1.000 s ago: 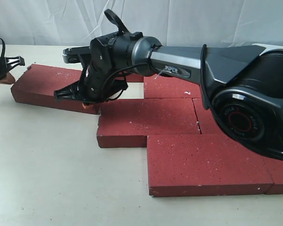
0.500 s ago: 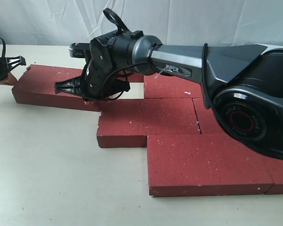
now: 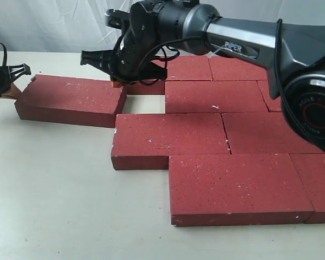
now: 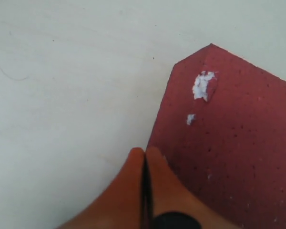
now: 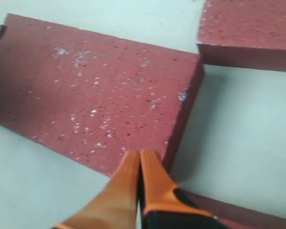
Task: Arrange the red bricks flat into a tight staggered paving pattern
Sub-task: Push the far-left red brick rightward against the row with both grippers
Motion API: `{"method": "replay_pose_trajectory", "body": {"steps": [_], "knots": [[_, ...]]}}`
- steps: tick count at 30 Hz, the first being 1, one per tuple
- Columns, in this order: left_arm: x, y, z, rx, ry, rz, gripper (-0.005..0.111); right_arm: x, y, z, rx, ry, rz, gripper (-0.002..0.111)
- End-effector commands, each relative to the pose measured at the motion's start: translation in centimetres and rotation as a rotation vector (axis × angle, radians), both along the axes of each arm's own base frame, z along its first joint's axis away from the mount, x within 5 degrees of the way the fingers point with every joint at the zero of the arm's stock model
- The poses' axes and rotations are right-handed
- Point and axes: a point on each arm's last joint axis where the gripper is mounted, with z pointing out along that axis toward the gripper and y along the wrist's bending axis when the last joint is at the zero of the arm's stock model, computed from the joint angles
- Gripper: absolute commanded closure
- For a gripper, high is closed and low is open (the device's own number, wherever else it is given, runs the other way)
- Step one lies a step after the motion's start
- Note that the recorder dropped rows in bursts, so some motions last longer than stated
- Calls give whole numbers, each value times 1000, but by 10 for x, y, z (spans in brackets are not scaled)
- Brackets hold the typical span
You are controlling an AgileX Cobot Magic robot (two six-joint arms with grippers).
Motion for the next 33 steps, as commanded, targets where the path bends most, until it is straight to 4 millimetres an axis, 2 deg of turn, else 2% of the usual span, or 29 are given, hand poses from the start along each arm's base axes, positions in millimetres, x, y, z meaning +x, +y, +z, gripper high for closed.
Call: {"method": "replay_pose_trajectory", "body": {"steps": [1,22,33], "knots": [[-1,0,2,-22,11,-6,107,9,-15,-2,-32,21,-30,109],[-6,-8,2,-119,68,-22,107,5,-18,-4,-71,63,-26,109],[-8,-15,3,-171,80,-91,107,3,-18,-5,-84,80,-22,109]]}}
